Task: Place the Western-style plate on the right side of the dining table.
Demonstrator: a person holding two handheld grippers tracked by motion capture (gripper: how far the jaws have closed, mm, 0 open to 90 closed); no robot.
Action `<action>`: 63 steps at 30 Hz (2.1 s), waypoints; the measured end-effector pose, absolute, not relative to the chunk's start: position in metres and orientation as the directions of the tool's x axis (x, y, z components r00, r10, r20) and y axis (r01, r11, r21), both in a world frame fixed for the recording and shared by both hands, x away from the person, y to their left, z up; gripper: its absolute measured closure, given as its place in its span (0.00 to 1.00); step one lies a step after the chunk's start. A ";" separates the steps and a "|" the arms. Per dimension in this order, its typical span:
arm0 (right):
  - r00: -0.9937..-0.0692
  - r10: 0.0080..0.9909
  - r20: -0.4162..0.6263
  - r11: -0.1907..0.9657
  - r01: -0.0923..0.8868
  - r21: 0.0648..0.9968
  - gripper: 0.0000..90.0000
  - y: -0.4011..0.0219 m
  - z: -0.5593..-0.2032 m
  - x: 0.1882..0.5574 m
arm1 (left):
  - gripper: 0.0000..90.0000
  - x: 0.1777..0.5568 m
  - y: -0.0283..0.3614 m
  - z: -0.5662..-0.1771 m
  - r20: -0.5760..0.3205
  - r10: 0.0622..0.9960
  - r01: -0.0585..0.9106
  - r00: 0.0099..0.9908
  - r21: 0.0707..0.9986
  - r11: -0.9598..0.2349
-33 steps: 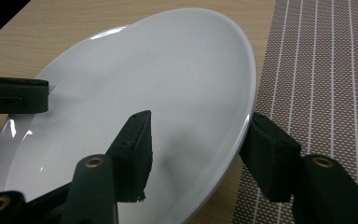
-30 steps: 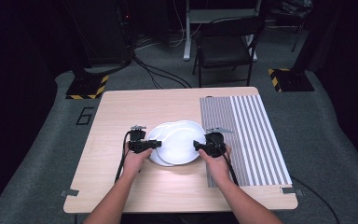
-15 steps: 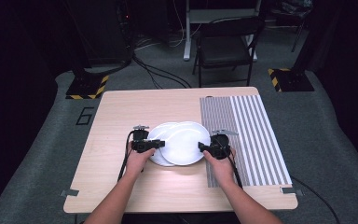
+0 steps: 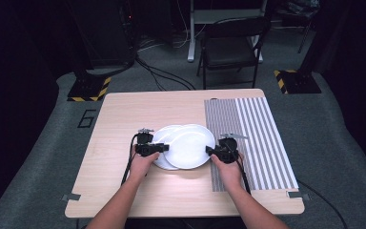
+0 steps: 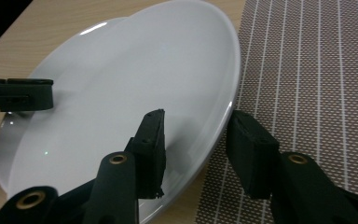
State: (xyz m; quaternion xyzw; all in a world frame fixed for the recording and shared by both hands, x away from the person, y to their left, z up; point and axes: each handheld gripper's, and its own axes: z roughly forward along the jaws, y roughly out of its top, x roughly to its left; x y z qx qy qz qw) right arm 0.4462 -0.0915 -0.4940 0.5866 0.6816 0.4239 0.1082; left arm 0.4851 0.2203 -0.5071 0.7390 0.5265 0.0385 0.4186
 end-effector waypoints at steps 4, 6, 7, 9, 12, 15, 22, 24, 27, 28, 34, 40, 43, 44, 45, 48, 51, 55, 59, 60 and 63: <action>-0.296 0.889 0.348 -0.041 0.707 0.706 0.62 -0.090 -0.492 0.444 | 0.71 0.485 0.219 -0.508 -0.386 0.809 0.744 0.444 0.662 -0.093; -0.291 0.890 0.351 -0.046 0.708 0.704 0.62 -0.091 -0.492 0.443 | 0.71 0.485 0.219 -0.508 -0.386 0.807 0.744 0.448 0.662 -0.096; -0.290 0.890 0.351 -0.046 0.709 0.703 0.62 -0.091 -0.491 0.442 | 0.71 0.485 0.218 -0.508 -0.384 0.807 0.743 0.448 0.662 -0.098; -0.292 0.891 0.347 -0.043 0.707 0.706 0.62 -0.093 -0.490 0.442 | 0.71 0.484 0.216 -0.508 -0.377 0.809 0.742 0.451 0.662 -0.105; -0.292 0.891 0.348 -0.046 0.704 0.708 0.61 -0.094 -0.488 0.440 | 0.71 0.484 0.214 -0.508 -0.378 0.803 0.742 0.460 0.661 -0.114; -0.296 0.891 0.344 -0.044 0.698 0.714 0.61 -0.097 -0.486 0.438 | 0.71 0.484 0.212 -0.508 -0.387 0.800 0.743 0.458 0.661 -0.106; -0.293 0.899 0.325 -0.032 0.699 0.715 0.63 -0.097 -0.487 0.437 | 0.70 0.484 0.212 -0.509 -0.386 0.798 0.740 0.462 0.664 -0.108; -0.292 0.901 0.322 -0.029 0.698 0.716 0.64 -0.098 -0.487 0.437 | 0.70 0.484 0.212 -0.509 -0.383 0.798 0.737 0.465 0.667 -0.109; -0.289 0.903 0.317 -0.028 0.698 0.715 0.65 -0.098 -0.488 0.437 | 0.69 0.485 0.212 -0.509 -0.382 0.798 0.735 0.466 0.670 -0.109; -0.292 0.905 0.308 -0.019 0.697 0.717 0.65 -0.099 -0.489 0.437 | 0.69 0.485 0.212 -0.509 -0.381 0.798 0.733 0.466 0.671 -0.107; -0.277 0.898 0.341 -0.049 0.708 0.704 0.65 -0.103 -0.495 0.436 | 0.64 0.484 0.211 -0.509 -0.387 0.798 0.733 0.462 0.673 -0.098; -0.269 0.891 0.366 -0.075 0.708 0.702 0.64 -0.106 -0.499 0.436 | 0.61 0.484 0.209 -0.509 -0.395 0.791 0.733 0.467 0.673 -0.096; -0.268 0.886 0.378 -0.083 0.711 0.699 0.63 -0.106 -0.502 0.436 | 0.59 0.484 0.206 -0.510 -0.406 0.784 0.736 0.470 0.671 -0.094; -0.265 0.885 0.382 -0.086 0.713 0.696 0.63 -0.106 -0.502 0.435 | 0.59 0.484 0.205 -0.510 -0.409 0.781 0.736 0.473 0.670 -0.095; -0.265 0.884 0.386 -0.090 0.713 0.695 0.62 -0.105 -0.503 0.435 | 0.59 0.483 0.204 -0.510 -0.418 0.779 0.740 0.468 0.667 -0.086; -0.266 0.879 0.396 -0.095 0.717 0.691 0.62 -0.104 -0.505 0.435 | 0.59 0.483 0.203 -0.510 -0.420 0.776 0.739 0.470 0.668 -0.086; -0.264 0.872 0.412 -0.107 0.718 0.687 0.61 -0.103 -0.506 0.436 | 0.61 0.484 0.204 -0.511 -0.428 0.772 0.742 0.470 0.666 -0.082; -0.265 0.865 0.425 -0.117 0.718 0.686 0.61 -0.106 -0.508 0.438 | 0.61 0.484 0.204 -0.511 -0.426 0.772 0.739 0.471 0.668 -0.083; -0.263 0.853 0.451 -0.133 0.726 0.674 0.61 -0.110 -0.509 0.440 | 0.61 0.484 0.203 -0.511 -0.426 0.775 0.738 0.466 0.670 -0.076; -0.262 0.850 0.457 -0.136 0.728 0.672 0.61 -0.111 -0.510 0.440 | 0.61 0.483 0.203 -0.511 -0.425 0.776 0.736 0.467 0.673 -0.075; -0.271 0.838 0.474 -0.137 0.736 0.663 0.65 -0.111 -0.511 0.440 | 0.61 0.483 0.202 -0.510 -0.426 0.775 0.734 0.468 0.676 -0.072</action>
